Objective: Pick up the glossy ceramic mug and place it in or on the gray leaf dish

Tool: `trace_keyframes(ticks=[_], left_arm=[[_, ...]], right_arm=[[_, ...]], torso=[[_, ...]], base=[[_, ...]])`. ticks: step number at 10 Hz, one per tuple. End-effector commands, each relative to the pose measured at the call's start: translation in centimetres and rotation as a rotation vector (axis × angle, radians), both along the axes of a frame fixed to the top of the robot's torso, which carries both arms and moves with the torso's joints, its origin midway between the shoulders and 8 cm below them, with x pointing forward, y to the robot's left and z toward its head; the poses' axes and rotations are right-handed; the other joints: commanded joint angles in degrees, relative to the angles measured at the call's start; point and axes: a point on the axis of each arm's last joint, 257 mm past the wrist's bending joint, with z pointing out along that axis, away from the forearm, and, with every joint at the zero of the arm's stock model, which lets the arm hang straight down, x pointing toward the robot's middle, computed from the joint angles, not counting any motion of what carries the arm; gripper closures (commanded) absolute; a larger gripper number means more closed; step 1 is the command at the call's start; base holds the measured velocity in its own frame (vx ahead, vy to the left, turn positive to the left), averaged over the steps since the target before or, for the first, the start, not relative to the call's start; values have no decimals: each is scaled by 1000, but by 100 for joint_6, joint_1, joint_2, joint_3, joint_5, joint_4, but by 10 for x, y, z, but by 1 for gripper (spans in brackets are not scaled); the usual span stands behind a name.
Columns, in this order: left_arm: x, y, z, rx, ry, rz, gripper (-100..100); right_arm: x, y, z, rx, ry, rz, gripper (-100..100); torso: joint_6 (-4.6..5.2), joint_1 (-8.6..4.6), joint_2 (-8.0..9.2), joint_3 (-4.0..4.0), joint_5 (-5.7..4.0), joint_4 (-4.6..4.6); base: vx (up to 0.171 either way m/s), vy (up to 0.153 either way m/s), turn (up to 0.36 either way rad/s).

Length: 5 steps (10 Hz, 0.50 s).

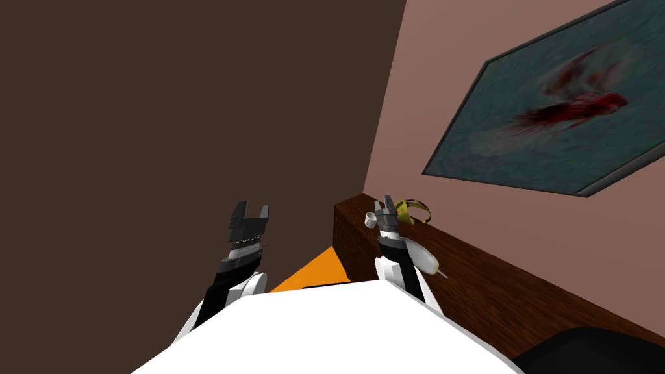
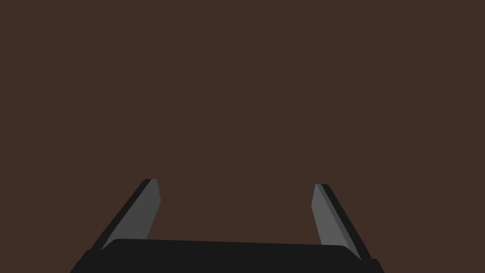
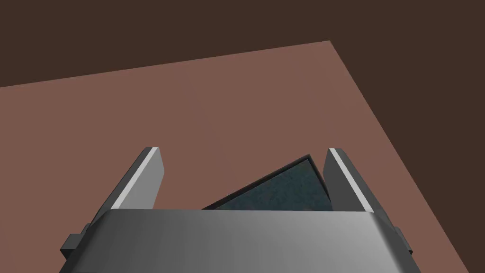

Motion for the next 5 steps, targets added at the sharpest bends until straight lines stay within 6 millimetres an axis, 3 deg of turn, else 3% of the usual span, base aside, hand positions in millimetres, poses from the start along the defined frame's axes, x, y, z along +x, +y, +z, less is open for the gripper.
trace_keyframes(ticks=[1,3,5], left_arm=[[0,0,0,0,0,0,0],[0,0,0,0,0,0,0],[0,0,0,0,0,0,0]], right_arm=[[0,4,-1,-40,8,14,-100],[1,9,-4,-99,26,33,-100],[3,13,-12,-156,54,47,-100]], torso=[[0,0,0,0,0,0],[0,9,11,6,2,2],[0,19,31,18,4,6]], base=[[-19,13,12],[-45,46,10],[-114,49,2]])
